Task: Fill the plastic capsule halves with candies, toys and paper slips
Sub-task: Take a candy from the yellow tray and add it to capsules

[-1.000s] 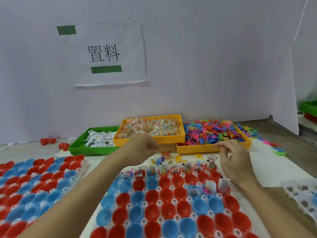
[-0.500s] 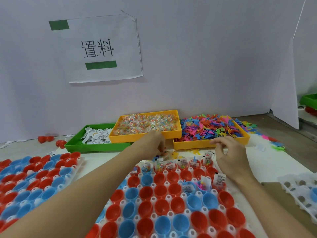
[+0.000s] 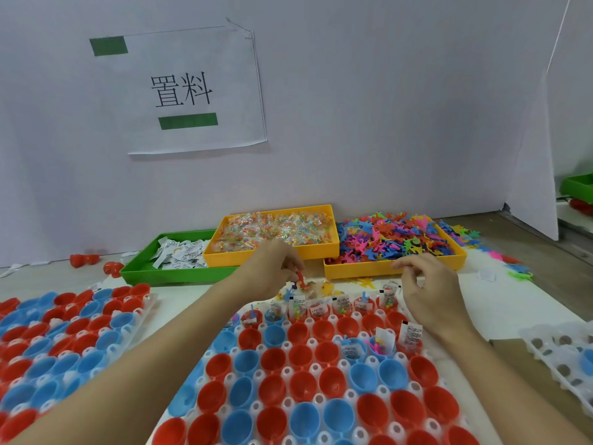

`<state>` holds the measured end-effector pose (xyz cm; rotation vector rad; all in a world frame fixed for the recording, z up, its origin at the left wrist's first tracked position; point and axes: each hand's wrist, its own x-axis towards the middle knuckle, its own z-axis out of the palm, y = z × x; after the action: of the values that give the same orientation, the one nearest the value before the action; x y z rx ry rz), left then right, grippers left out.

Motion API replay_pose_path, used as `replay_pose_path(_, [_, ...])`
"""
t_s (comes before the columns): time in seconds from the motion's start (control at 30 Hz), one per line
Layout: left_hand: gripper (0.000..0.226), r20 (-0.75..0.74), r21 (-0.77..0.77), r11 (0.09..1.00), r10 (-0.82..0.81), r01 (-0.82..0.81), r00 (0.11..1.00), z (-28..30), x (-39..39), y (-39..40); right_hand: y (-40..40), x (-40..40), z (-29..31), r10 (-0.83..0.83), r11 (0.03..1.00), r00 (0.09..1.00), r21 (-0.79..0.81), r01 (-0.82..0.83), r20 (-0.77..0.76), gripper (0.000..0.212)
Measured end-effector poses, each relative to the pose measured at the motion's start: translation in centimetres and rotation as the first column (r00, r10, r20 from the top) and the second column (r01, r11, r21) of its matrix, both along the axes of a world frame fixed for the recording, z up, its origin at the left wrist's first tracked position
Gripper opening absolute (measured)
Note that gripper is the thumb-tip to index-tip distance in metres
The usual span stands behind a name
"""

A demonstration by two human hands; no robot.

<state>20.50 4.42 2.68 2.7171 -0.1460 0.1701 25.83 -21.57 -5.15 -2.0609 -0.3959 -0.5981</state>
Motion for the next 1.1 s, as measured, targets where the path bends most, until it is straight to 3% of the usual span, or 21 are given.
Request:
replay_pose_path(0.27, [0.014,0.020,-0.243,0.970,0.016,-0.011,1.000,0.7,-1.9,0.8,0.0,0.0,0.0,0.000,1.000,1.000,-0.008,0.000,-0.001,0.027])
replay_pose_path(0.63, [0.010,0.048,-0.345,0.934,-0.077,0.089,0.996,2.6,-4.0,-0.5,0.0,0.3,0.0,-0.010,1.000,1.000,-0.024,0.009,-0.013,0.026])
replay_pose_path(0.87, [0.013,-0.124,-0.167,0.958,-0.255,0.233,0.959,3.5,-6.4,-3.1,0.0,0.2,0.0,-0.002,1.000,1.000,-0.019,0.002,-0.020,0.026])
replay_pose_path(1.1, [0.019,-0.222,-0.026,0.956,-0.290,0.292,0.931,2.6,-7.1,-4.3,0.0,0.3,-0.1,-0.004,1.000,0.999,-0.018,0.004,-0.034,0.026])
